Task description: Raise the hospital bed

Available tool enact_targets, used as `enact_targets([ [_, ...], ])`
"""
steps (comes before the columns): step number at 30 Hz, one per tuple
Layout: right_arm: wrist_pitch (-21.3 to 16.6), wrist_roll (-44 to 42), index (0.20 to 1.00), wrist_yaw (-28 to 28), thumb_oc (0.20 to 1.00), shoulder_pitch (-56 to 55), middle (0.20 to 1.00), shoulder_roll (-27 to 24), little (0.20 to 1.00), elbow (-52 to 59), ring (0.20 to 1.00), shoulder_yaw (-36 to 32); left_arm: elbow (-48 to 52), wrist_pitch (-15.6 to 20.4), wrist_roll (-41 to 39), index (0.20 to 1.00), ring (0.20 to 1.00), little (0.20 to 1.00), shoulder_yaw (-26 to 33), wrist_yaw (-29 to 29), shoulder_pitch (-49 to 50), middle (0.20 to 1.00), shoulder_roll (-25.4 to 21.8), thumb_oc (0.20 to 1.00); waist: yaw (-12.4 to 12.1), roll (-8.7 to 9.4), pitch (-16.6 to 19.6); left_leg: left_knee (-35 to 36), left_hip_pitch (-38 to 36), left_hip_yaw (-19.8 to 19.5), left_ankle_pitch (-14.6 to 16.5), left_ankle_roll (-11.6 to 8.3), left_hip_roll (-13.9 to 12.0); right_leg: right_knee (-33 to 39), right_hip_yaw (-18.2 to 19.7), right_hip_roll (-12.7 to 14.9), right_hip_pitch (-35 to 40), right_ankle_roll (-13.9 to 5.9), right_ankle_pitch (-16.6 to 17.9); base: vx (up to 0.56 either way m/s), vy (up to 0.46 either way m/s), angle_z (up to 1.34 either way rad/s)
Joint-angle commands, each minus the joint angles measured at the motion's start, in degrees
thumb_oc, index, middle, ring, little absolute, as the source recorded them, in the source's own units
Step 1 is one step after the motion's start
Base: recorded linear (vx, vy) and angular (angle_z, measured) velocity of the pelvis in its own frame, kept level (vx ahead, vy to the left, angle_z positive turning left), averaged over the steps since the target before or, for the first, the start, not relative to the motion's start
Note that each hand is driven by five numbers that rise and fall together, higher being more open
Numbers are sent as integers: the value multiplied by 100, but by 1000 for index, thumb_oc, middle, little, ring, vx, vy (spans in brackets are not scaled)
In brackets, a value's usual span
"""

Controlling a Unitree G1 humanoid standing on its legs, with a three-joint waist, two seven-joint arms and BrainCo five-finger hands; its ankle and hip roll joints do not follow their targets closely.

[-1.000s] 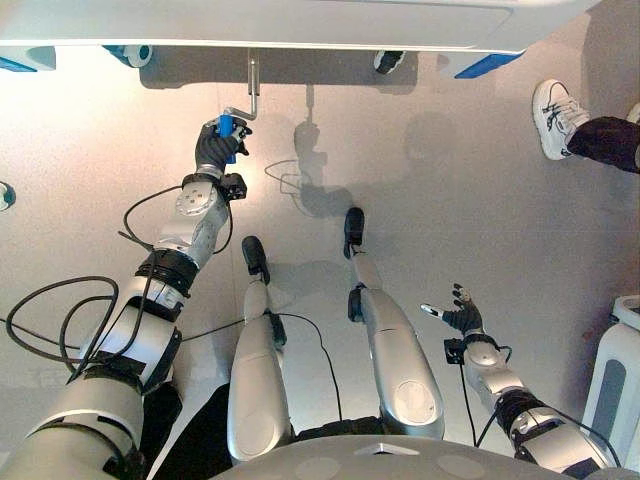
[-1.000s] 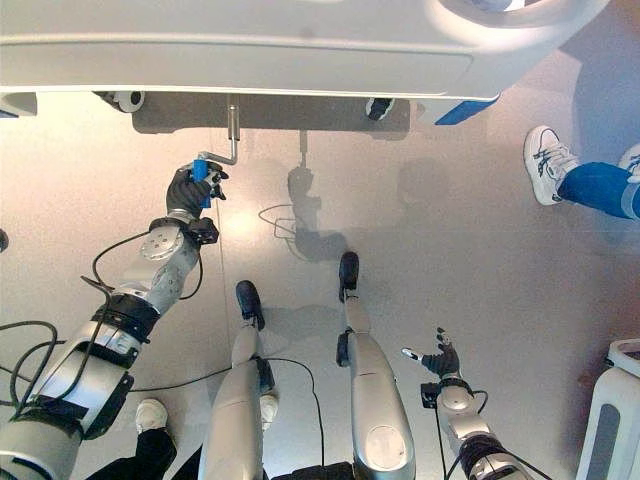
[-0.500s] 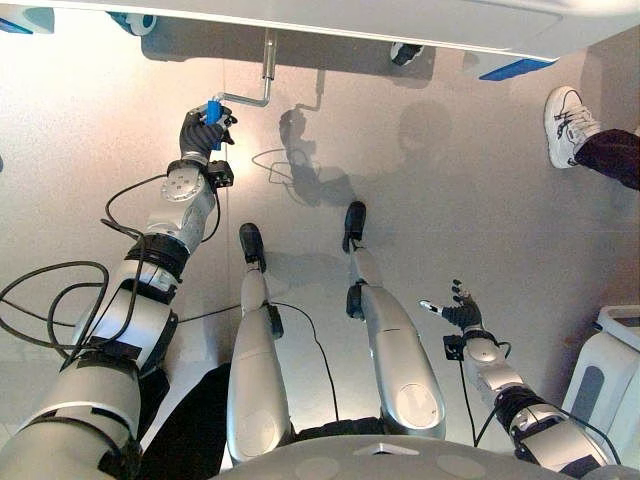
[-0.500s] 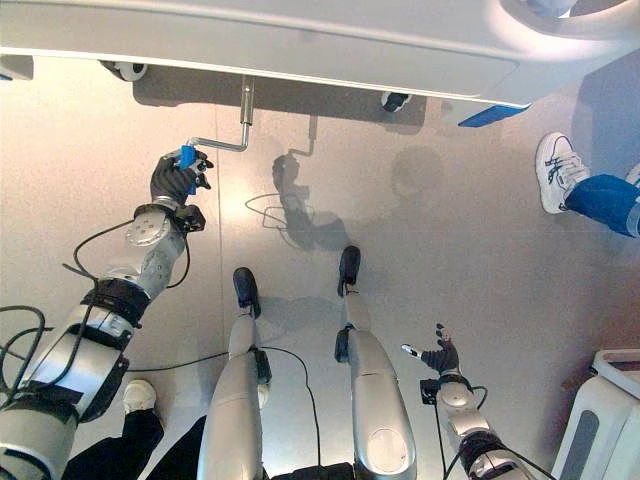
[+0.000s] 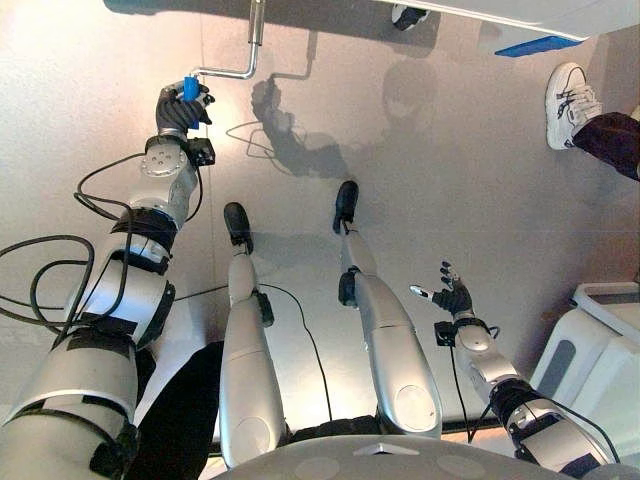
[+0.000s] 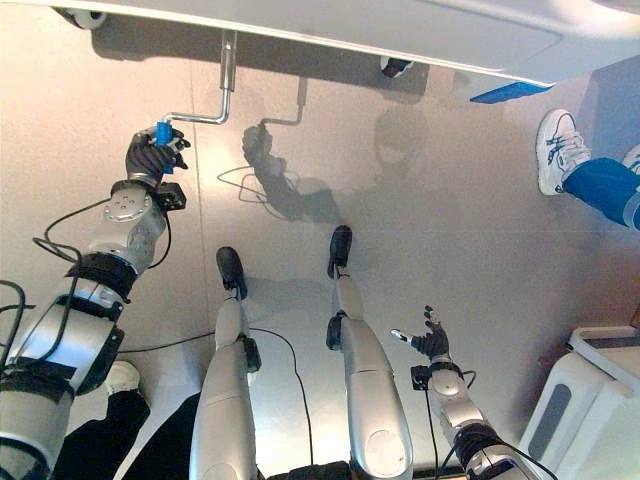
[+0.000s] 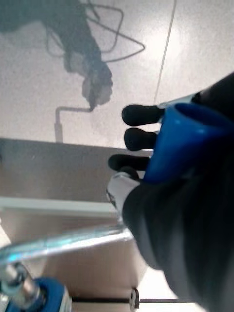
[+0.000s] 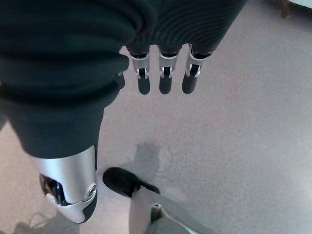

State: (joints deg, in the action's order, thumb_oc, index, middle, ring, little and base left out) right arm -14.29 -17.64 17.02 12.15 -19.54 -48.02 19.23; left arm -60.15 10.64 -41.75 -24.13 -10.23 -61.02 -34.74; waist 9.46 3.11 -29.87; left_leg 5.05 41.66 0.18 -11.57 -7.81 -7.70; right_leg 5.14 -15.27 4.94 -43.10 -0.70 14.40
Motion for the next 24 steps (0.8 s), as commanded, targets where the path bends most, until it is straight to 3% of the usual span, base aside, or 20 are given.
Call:
enact_targets([
  [1, -204, -201, 1000, 167, 1000, -344, 1000, -6, 1000, 301, 1000, 7, -726, 183, -22, 200, 200, 200, 230, -624, -400, 200, -1238, 200, -136, 415, 8, -5, 56, 309, 164, 495, 479, -14, 460, 310, 140, -952, -24, -10, -34, -7],
  [3, -228, -200, 1000, 180, 1000, -402, 1000, -11, 1000, 382, 1000, 38, -756, 165, 13, 200, 200, 200, 221, -637, -452, 200, -1211, 200, -95, 427, 8, -5, 125, 332, 165, 491, 456, -14, 501, 286, 24, -942, -11, 41, -39, -10],
  [4, -240, -197, 1000, 189, 1000, -437, 1000, -16, 1000, 444, 1000, 62, -758, 163, 36, 200, 200, 200, 206, -662, -462, 200, -1213, 200, -84, 418, 8, -5, 47, 295, 339, 457, 414, -14, 556, 247, 80, -991, -142, 15, -81, -13],
  [5, -254, -195, 1000, 204, 1000, -465, 1000, -29, 1000, 503, 1000, 71, -754, 150, 103, 200, 200, 200, 198, -695, -487, 200, -1208, 200, -43, 453, 8, -5, 176, 370, 171, 482, 418, -14, 534, 257, -70, -935, -9, 90, -81, -13],
  [6, -274, -203, 1000, 218, 1000, -485, 1000, -32, 1000, 531, 1000, 74, -754, 143, 122, 200, 200, 200, 182, -708, -495, 200, -1207, 200, -38, 441, 8, -5, 96, 326, 334, 448, 380, -14, 577, 224, -8, -979, -139, 13, -79, -16],
  [24, -448, -173, 1000, 385, 1000, -758, 1000, -212, 1000, 1096, 1000, 79, -622, 113, 369, 200, 200, 200, 138, -855, -658, 200, -976, 200, 386, 429, 8, -5, 277, 749, 402, 313, 105, -16, 946, -30, -631, -900, -41, 18, -58, -10],
])
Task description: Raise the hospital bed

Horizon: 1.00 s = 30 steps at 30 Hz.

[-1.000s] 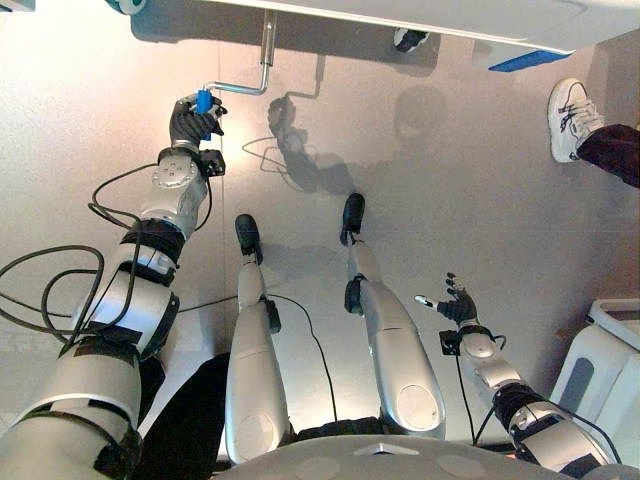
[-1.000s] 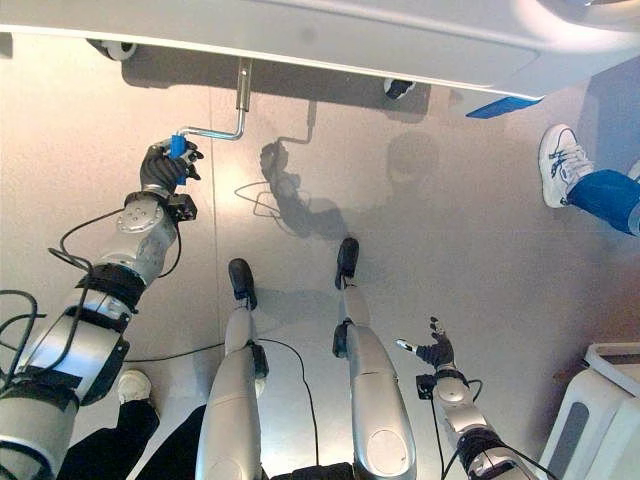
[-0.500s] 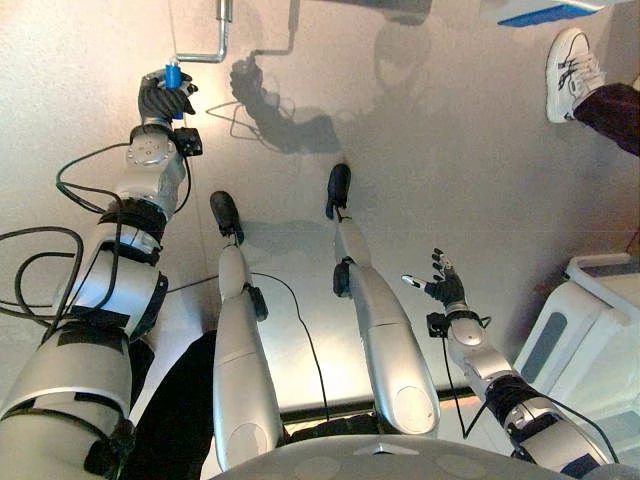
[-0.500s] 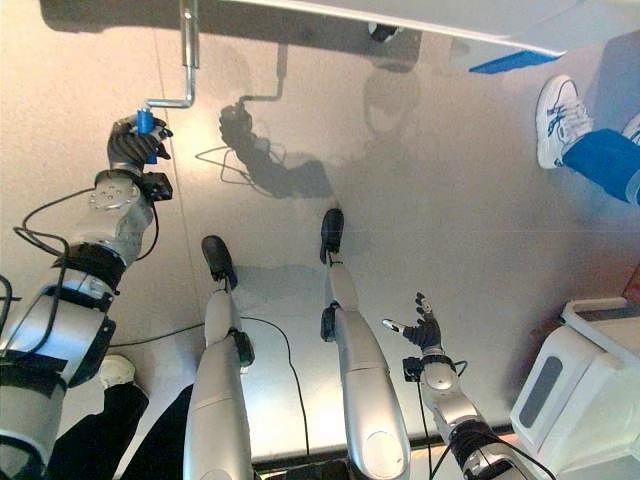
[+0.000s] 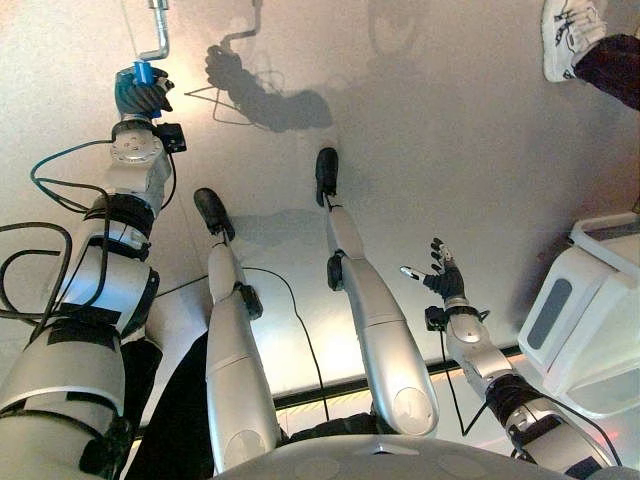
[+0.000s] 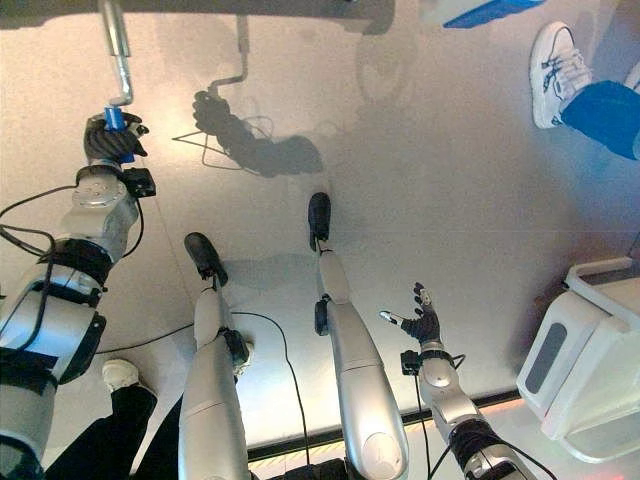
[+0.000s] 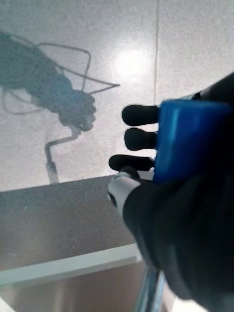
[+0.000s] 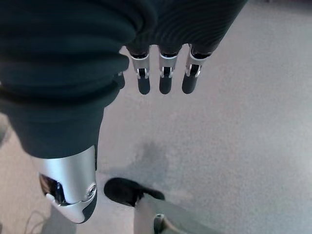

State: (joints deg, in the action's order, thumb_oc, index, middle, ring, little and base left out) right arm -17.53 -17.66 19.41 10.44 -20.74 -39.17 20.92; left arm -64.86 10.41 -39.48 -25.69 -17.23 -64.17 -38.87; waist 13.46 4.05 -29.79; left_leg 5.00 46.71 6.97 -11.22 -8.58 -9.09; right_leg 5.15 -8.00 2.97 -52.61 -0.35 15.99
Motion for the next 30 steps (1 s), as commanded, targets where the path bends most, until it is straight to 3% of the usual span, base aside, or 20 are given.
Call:
enact_targets([
  [1, -137, -167, 1000, 145, 1000, -594, 1000, -96, 1000, 246, 1000, -87, -142, 142, 165, 200, 200, 200, 302, -154, -332, 200, -555, 200, 10, 338, 0, 0, -226, 100, 366, 376, 231, -23, 233, 143, 286, -942, -190, 21, -65, -11],
  [17, -148, -61, 1000, 127, 1000, -649, 1000, -103, 1000, 178, 1000, -26, 128, 209, 255, 200, 200, 200, 303, -168, -356, 200, -126, 200, 270, 296, 0, 0, -478, 485, 404, 219, 29, -183, 484, -100, 149, -923, -262, 11, -56, -13],
  [30, -85, 54, 1000, 103, 1000, -658, 1000, -125, 1000, -79, 1000, -48, 780, 464, -63, 200, 200, 200, 152, -137, -327, 200, 415, 200, 337, 59, 0, 0, -858, 529, 429, 215, 117, -108, 498, -117, 540, -885, -260, -8, -27, -3],
])
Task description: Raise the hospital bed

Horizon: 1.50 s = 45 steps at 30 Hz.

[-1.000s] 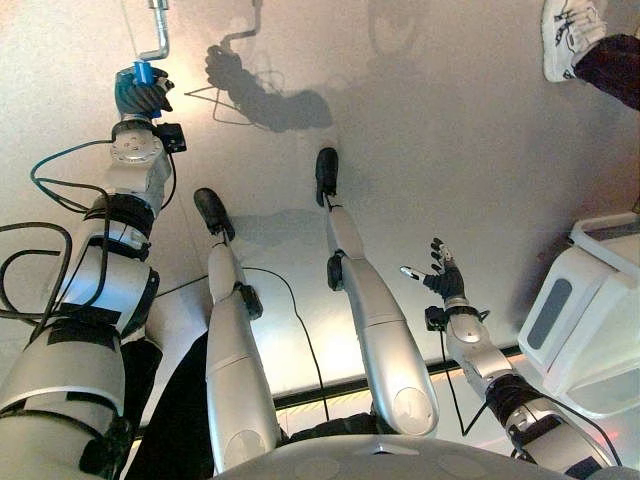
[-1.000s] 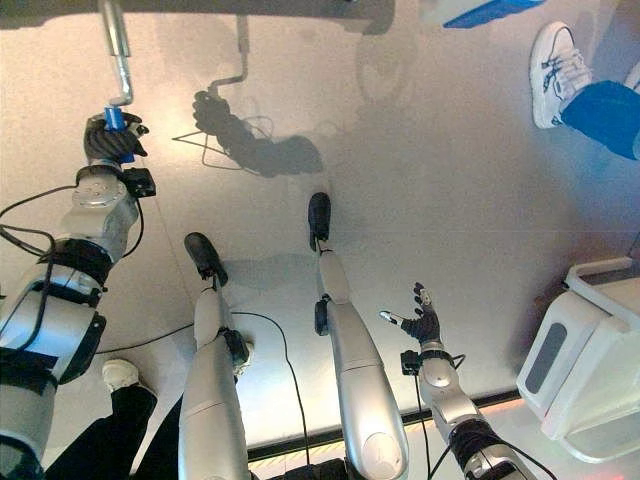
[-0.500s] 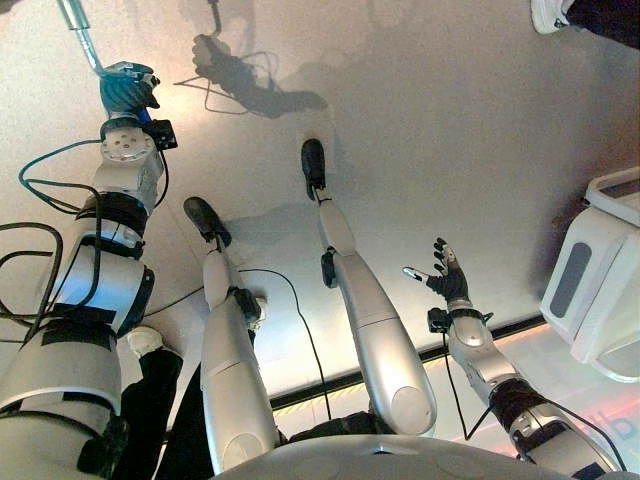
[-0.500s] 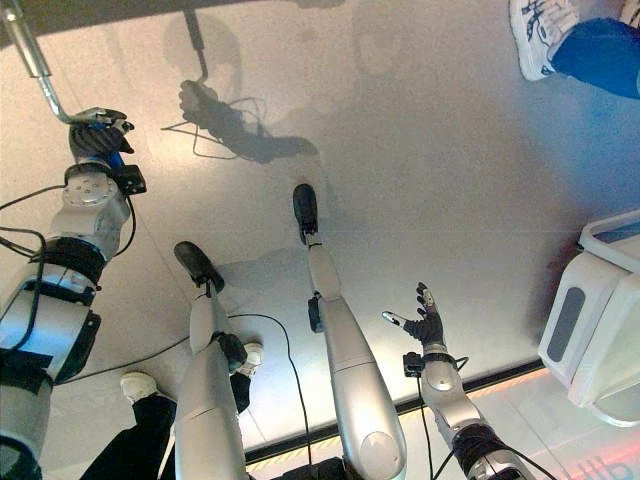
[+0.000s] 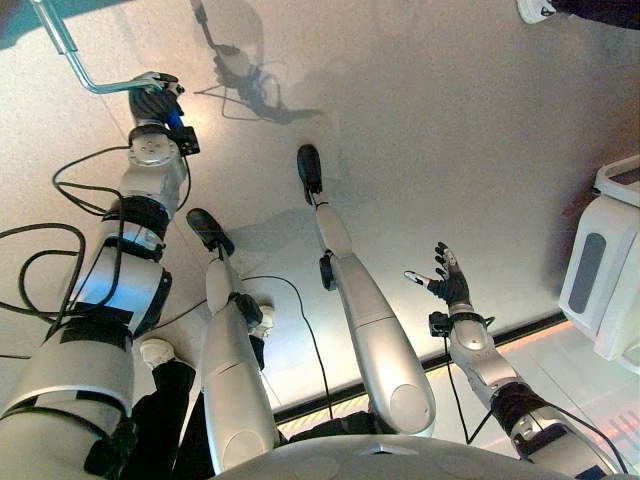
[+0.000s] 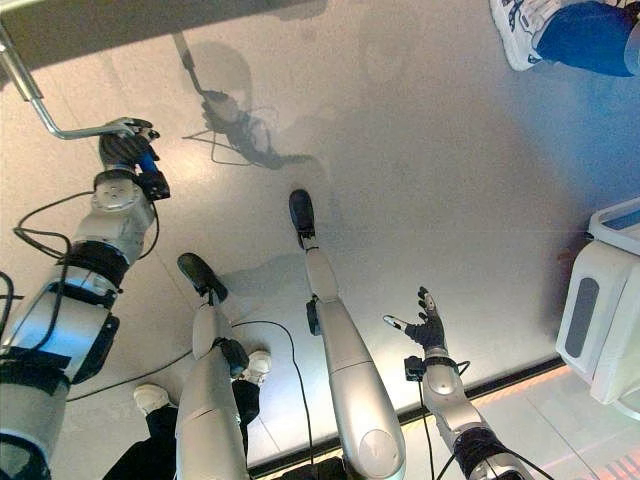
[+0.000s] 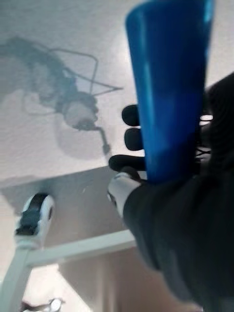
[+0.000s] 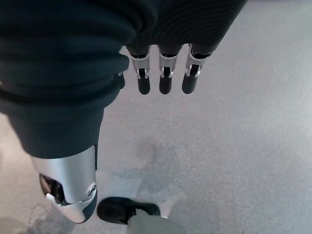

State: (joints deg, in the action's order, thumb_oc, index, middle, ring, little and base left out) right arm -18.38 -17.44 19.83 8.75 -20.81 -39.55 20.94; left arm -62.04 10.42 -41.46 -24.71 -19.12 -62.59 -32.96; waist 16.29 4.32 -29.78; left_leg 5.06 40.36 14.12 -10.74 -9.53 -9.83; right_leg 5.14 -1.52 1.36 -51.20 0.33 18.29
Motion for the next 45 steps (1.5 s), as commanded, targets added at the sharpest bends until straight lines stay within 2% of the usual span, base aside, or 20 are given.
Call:
enact_targets([
  [1, 1, 32, 1000, 61, 1000, -491, 1000, -119, 1000, -41, 1000, -50, 499, 463, 136, 200, 200, 200, 55, 51, -483, 200, -176, 200, 54, 31, -1, -6, -223, -186, 382, 310, 191, -107, -151, 44, 400, -953, -490, 0, 0, 0],
  [10, 90, 60, 1000, 6, 1000, -424, 1000, -65, 1000, -429, 1000, -125, 969, 584, 54, 200, 200, 200, 104, 109, -38, 200, -91, 200, -84, -101, -1, -6, -553, -288, 394, 356, 329, -14, -254, 131, 831, -971, -436, -14, -3, 0],
  [25, 410, 156, 1000, -170, 1000, -244, 1000, -14, 1000, -1110, 1000, -362, 2184, 844, -137, 200, 200, 200, 266, 299, 1001, 200, -224, 200, -541, -289, 83, -6, -1265, -531, 433, 495, 585, -14, -551, 410, 1765, -1011, -499, -3, 63, 11],
  [29, 464, 191, 1000, -211, 1000, -257, 1000, 0, 1000, -1172, 1000, -407, 2417, 874, -165, 200, 200, 200, 315, 314, 1222, 200, -293, 200, -625, -294, 119, -6, -1342, -613, 444, 529, 620, -14, -589, 467, 1890, -1018, -516, -7, 72, 15],
  [30, 477, 192, 1000, -224, 1000, -241, 1000, 20, 1000, -1263, 1000, -421, 2447, 887, -174, 200, 200, 200, 335, 356, 1305, 200, -337, 200, -651, -248, 102, -6, -1302, -598, 267, 576, 664, -14, -644, 522, 1905, -967, -387, 4, 52, 20],
  [31, 478, 191, 1000, -224, 1000, -245, 1000, 23, 1000, -1269, 1000, -419, 2446, 885, -175, 200, 200, 200, 331, 358, 1311, 200, -336, 200, -670, -279, 136, -6, -1369, -646, 432, 545, 642, -14, -622, 497, 1970, -1018, -524, 7, 68, 21],
  [32, 487, 177, 1000, -236, 1000, -233, 1000, 34, 1000, -1313, 1000, -440, 2511, 903, -209, 200, 200, 200, 355, 362, 1387, 200, -346, 200, -708, -280, 156, -6, -1384, -668, 437, 553, 655, -14, -649, 518, 2013, -1026, -532, 11, 38, 17],
  [33, 491, 177, 1000, -248, 1000, -216, 1000, 41, 1000, -1350, 1000, -443, 2532, 918, -220, 200, 200, 200, 376, 377, 1432, 200, -353, 200, -712, -254, 134, -6, -1326, -650, 272, 594, 688, -14, -685, 559, 1969, -978, -395, -72, 32, 19],
  [37, 544, 165, 1000, -289, 1000, -180, 1000, 94, 1000, -1510, 1000, -498, 2773, 940, -203, 200, 200, 200, 465, 467, 1741, 200, -457, 200, -875, -222, 200, -6, -1398, -785, 273, 638, 744, -14, -798, 635, 2143, -999, -423, -7, 63, 13],
  [45, 569, 177, 1000, -311, 1000, -154, 1000, 121, 1000, -1639, 1000, -575, 2892, 973, -257, 200, 200, 200, 530, 523, 1852, 200, -723, 200, -1040, -159, 277, -6, -1384, -1008, 261, 700, 817, -14, -967, 732, 2306, -1028, -465, 9, 47, 14],
])
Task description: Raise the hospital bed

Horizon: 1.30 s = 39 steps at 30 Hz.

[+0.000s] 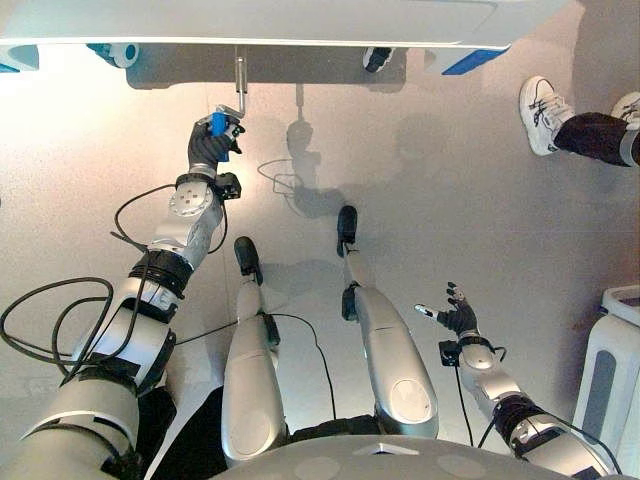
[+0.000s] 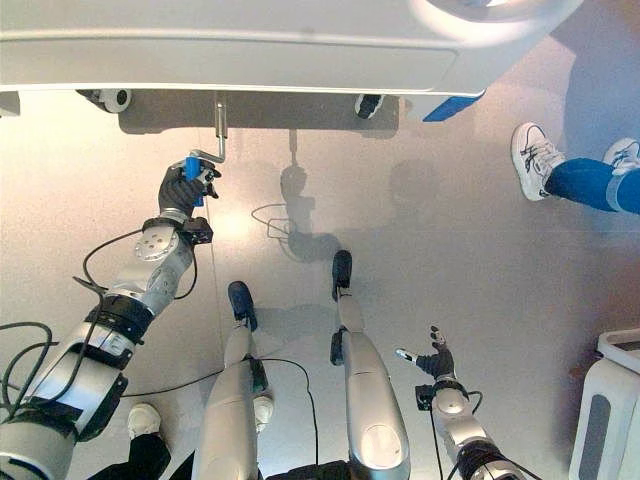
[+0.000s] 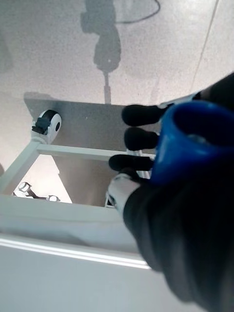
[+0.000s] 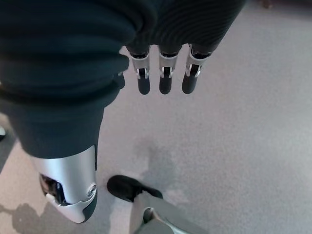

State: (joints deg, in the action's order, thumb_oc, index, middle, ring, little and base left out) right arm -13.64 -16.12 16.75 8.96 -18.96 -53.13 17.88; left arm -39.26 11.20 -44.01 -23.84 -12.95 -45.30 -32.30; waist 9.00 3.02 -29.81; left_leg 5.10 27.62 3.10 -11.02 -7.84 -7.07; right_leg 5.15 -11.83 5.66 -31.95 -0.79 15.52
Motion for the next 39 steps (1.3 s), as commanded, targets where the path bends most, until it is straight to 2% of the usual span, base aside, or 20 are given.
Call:
enact_targets([
  [1, 95, 45, 1000, -4, 1000, -174, 1000, -63, 1000, -281, 1000, -270, 613, 895, -4, 200, 200, 200, 442, -92, 121, 200, -790, 200, -310, -28, 280, -10, -110, 92, 288, 530, 541, -15, 62, 303, 381, -916, -188, 6, 37, 9],
  [7, 77, 25, 1000, -10, 1000, -199, 1000, -47, 1000, -291, 1000, -287, 195, 839, -74, 200, 200, 200, 477, -97, -112, 200, -1095, 200, -379, 50, 322, -10, 13, -13, 264, 539, 565, -15, -39, 347, 386, -943, -211, 14, 39, 5],
  [10, 67, 16, 1000, -19, 1000, -195, 1000, -43, 1000, -297, 1000, -246, -465, 739, -148, 200, 200, 200, 518, -92, -352, 200, -1288, 200, -395, 105, 329, -10, 100, -39, 249, 537, 569, -15, -83, 366, 362, -964, -228, 22, 44, 12],
  [26, -44, -111, 1000, 60, 1000, -137, 1000, -30, 1000, -174, 1000, -214, -1590, 470, -41, 200, 200, 200, 655, -21, -546, 200, -1635, 200, -426, 277, 232, -10, 399, -105, 254, 557, 577, -15, -153, 414, 181, -1001, -226, 28, 20, 5],
  [35, -196, -242, 1000, 162, 1000, -95, 1000, -82, 1000, 347, 1000, -75, -2384, 282, 219, 200, 200, 200, 417, -162, -1281, 200, -1776, 200, -303, 354, 43, -10, 773, -86, 208, 524, 529, -15, -122, 380, -163, -969, -218, 0, 1, 1],
  [39, -304, -280, 1000, 238, 1000, -191, 1000, -138, 1000, 852, 1000, 57, -2679, 198, 339, 200, 200, 200, 268, -259, -1629, 200, -1745, 200, -166, 384, 1, -10, 1101, -38, 174, 503, 474, -15, -38, 338, -534, -942, -180, 0, 0, 0],
])
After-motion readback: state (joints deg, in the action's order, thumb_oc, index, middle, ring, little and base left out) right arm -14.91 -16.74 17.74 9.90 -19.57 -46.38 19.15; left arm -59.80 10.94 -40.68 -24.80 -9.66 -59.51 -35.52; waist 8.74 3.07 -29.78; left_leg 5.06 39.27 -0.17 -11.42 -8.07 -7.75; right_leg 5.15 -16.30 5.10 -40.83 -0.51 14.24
